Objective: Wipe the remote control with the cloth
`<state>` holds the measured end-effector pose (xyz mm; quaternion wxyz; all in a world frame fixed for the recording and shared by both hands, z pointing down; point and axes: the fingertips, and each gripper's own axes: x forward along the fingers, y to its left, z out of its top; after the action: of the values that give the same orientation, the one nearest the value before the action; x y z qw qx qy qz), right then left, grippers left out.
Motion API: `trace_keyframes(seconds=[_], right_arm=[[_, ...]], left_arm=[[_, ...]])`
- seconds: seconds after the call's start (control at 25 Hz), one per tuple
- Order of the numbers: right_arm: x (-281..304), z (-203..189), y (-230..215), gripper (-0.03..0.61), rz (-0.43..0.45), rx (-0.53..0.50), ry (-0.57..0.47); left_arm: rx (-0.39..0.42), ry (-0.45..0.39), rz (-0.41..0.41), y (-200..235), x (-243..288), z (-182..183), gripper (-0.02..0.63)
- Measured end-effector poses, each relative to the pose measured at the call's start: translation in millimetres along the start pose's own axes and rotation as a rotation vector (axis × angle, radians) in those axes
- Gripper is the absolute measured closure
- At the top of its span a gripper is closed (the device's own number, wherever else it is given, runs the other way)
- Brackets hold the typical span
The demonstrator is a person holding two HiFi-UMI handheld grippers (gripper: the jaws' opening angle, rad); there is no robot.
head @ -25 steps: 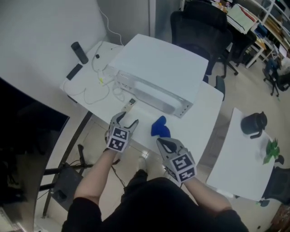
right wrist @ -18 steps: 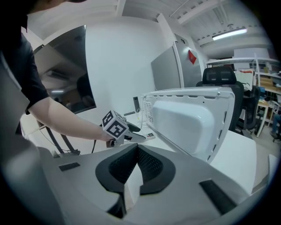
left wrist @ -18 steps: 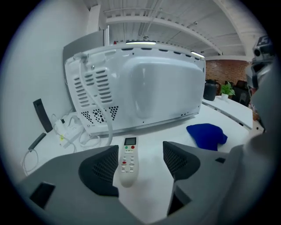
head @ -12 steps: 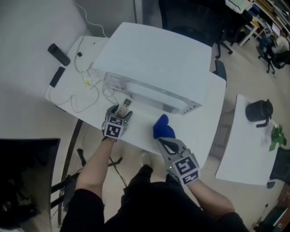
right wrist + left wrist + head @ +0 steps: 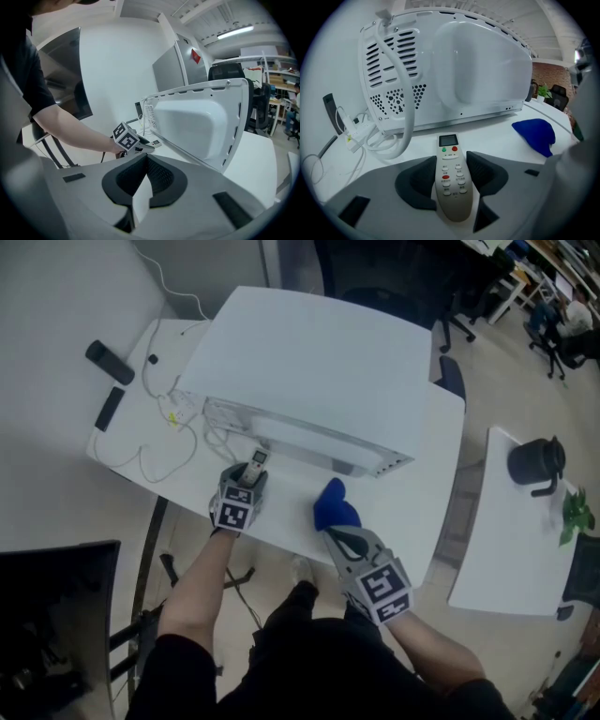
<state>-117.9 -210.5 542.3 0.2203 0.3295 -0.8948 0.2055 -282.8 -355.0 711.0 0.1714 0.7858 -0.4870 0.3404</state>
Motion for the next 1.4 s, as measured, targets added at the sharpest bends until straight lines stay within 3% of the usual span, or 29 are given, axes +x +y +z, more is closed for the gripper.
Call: trace_keyframes(seconds=[0.2, 0.44, 0.84, 1.16, 1.4], right_arm=[[-5.6, -1.3, 0.1, 0.569, 0.01, -0.026, -0.01], [-24.4, 3.1, 4.1, 0.569, 0.018, -0.044, -0.026], [-69.1, -15.7, -9.8, 0.569, 0.031, -0.152, -0.018], [-126.7, -20.4, 0.0, 0.569, 0.134, -0.241, -0.083], [-151.6, -29.1, 1.7, 0.569, 0.162, -0.265, -0.094]], left_arm=[[0.036, 0.016, 0.013, -7.1, -10.4, -0.1, 0.41], [0.051, -0.047, 0.02, -39.5, -51.0, 20.9, 0.41], [0.033, -0.191, 0.086, -138.2, -166.2, 70.8, 0.41], [0.028, -0.269, 0.195, -226.7, -244.9, 94.7, 0.41], [0.091, -0.291, 0.241, -277.4, -275.8, 101.1, 0.41]])
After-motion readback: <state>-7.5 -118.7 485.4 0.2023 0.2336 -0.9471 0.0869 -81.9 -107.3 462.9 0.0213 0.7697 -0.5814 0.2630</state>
